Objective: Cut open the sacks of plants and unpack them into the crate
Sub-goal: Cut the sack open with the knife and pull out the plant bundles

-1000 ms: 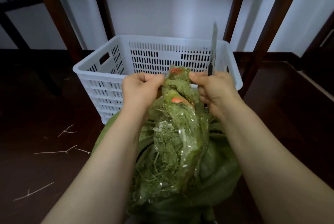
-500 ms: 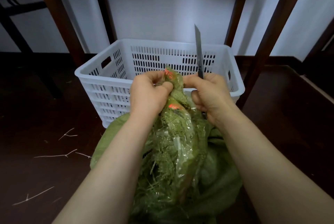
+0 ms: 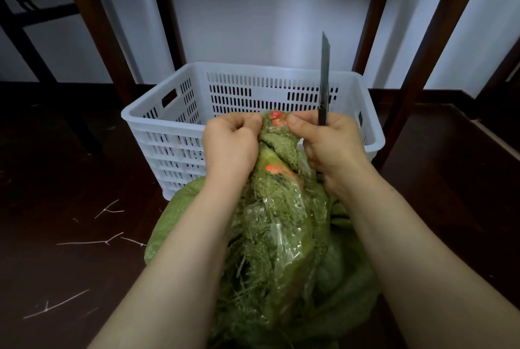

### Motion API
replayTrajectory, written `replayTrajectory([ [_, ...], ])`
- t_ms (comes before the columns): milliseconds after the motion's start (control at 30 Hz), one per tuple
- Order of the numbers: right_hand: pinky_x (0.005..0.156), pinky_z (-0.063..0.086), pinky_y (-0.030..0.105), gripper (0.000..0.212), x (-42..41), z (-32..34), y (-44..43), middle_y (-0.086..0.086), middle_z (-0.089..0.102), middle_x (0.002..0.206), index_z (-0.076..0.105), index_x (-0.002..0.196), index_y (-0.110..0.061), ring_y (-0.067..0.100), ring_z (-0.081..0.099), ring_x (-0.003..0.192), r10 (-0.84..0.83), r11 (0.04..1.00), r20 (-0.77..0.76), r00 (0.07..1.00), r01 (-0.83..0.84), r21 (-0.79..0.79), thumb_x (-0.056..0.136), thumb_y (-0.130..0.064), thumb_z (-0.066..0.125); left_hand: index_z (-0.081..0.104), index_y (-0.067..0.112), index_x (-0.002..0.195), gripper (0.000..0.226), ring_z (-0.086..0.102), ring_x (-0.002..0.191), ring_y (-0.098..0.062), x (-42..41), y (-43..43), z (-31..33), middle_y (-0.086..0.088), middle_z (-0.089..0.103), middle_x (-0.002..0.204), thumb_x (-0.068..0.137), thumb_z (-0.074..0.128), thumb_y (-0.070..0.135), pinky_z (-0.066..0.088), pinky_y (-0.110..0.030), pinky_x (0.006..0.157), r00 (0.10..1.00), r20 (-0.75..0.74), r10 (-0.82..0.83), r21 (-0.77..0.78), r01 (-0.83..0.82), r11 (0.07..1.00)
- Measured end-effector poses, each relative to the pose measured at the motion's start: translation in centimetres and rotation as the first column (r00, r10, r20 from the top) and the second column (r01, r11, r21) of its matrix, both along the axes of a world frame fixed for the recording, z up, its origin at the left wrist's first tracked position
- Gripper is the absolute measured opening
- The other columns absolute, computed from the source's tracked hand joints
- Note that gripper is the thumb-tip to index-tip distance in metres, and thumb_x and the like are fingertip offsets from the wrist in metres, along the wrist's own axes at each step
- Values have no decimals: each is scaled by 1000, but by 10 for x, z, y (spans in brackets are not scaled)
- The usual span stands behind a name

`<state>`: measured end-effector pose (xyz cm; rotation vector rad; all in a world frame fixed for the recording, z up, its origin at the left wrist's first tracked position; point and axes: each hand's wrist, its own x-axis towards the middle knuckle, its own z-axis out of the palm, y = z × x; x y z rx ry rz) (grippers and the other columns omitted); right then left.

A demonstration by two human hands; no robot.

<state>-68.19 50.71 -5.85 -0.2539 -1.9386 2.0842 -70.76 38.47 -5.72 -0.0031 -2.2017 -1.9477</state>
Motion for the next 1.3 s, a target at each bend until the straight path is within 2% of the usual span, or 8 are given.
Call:
replayTrajectory([
  [200,38,13,17,9,-9,-11,3,-4,35,30,65,85,-3,7,22,24,119,882,76,990,-71,-467,84,-12,66,70,0,96,15,67,63,-23,5,2,10,-12,70,75,83,62,4,59,-36,63,902,342,-265,562,30,827],
  [333,30,16,12,13,-4,-4,9,-5,46,35,65,97,-2,5,23,24,103,940,23,994,-89,-330,88,-11,63,67,2,107,24,61,74,-18,3,-2,12,-9,67,85,87,58,11,56,-30,69,875,322,-360,577,120,808],
  [600,28,18,13,8,0,14,7,-2,60,49,67,93,-5,3,27,27,-7,971,-13,1000,4,-241,85,-6,67,69,20,83,19,44,82,-28,17,-5,26,-10,53,84,85,60,37,40,-38,75,848,236,-475,381,368,848],
  [733,29,19,14,5,-2,16,4,7,58,58,67,85,-8,4,28,29,-42,973,-3,999,40,-229,82,-5,70,65,1,113,45,58,92,-34,16,-6,26,-27,62,107,88,52,36,47,-38,85,806,150,-572,468,452,759],
  [833,27,23,14,7,1,19,-2,2,58,55,66,87,-4,1,33,27,-34,970,8,999,35,-240,82,-1,69,75,9,88,47,69,74,-23,14,-7,21,-12,71,86,90,34,31,56,-25,66,715,87,-694,550,547,632],
  [1067,28,29,11,7,0,17,-9,7,59,63,64,85,-2,-1,42,26,-89,947,46,995,98,-307,82,3,67,38,2,141,74,40,131,-39,11,-15,2,-23,40,143,81,40,45,26,-53,112,530,6,-848,737,571,362],
  [1200,30,30,8,5,0,13,-5,-4,58,51,66,88,-3,-2,43,26,-103,971,47,994,111,-213,83,-1,67,60,2,121,42,58,108,-35,15,0,1,-21,63,117,96,43,31,46,-49,96,679,116,-725,591,539,600],
  [1300,33,29,16,29,3,15,3,-4,57,65,66,92,-11,1,39,31,-20,999,123,992,25,-44,83,-38,68,60,-3,116,34,68,81,-29,9,3,-3,-18,70,94,93,53,21,57,-41,76,789,177,-588,566,407,717],
])
